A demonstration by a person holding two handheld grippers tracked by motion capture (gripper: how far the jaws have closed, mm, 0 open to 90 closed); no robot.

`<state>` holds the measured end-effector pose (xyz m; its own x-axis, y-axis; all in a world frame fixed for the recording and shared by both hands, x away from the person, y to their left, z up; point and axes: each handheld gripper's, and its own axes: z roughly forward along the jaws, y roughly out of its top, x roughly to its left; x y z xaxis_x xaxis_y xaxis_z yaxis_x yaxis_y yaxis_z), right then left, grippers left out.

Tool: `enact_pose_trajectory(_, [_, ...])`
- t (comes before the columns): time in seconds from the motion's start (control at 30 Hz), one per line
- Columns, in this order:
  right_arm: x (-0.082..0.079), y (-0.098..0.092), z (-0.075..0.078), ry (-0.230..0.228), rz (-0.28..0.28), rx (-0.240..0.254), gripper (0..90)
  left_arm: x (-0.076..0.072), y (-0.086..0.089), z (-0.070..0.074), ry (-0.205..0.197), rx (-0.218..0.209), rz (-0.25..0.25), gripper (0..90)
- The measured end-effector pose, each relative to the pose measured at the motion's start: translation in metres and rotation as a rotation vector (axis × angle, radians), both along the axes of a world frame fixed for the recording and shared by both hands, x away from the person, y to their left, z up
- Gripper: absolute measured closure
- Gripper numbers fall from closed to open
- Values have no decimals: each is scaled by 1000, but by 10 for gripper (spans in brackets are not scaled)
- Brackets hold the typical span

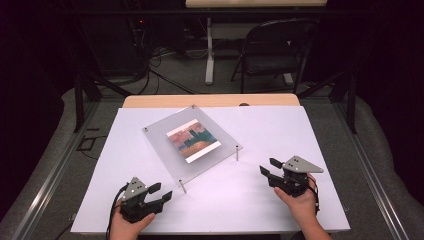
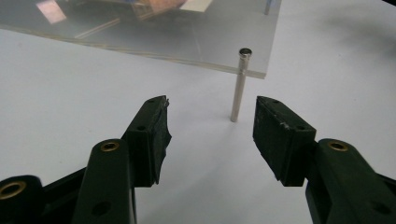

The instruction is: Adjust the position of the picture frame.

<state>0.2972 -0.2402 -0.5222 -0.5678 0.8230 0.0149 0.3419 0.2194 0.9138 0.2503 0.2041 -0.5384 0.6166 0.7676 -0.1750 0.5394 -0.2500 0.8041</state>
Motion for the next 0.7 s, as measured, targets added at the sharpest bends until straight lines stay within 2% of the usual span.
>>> enact_pose_trajectory(0.13, [4, 2, -1, 5, 10, 8, 506, 3, -12, -4, 21, -5, -22, 497])
enact_pose_trajectory(0.2, [6, 3, -1, 12, 14, 12, 506, 6, -17, -7, 17, -1, -18, 521])
enact_pose_trajectory(0.3, [7, 3, -1, 15, 17, 21, 506, 10, -22, -11, 26, -23, -10, 551])
enact_pose_trajectory(0.43, [8, 3, -2, 21, 21, 27, 507, 15, -29, -16, 30, -6, 6, 567])
enact_pose_trajectory(0.53, [8, 3, -2, 20, 25, 32, 510, 18, -34, -18, 20, -22, 7, 597])
enact_pose_trajectory(0.7, [8, 3, -2, 23, 26, 30, 512, 22, -44, -21, 12, -10, 0, 638])
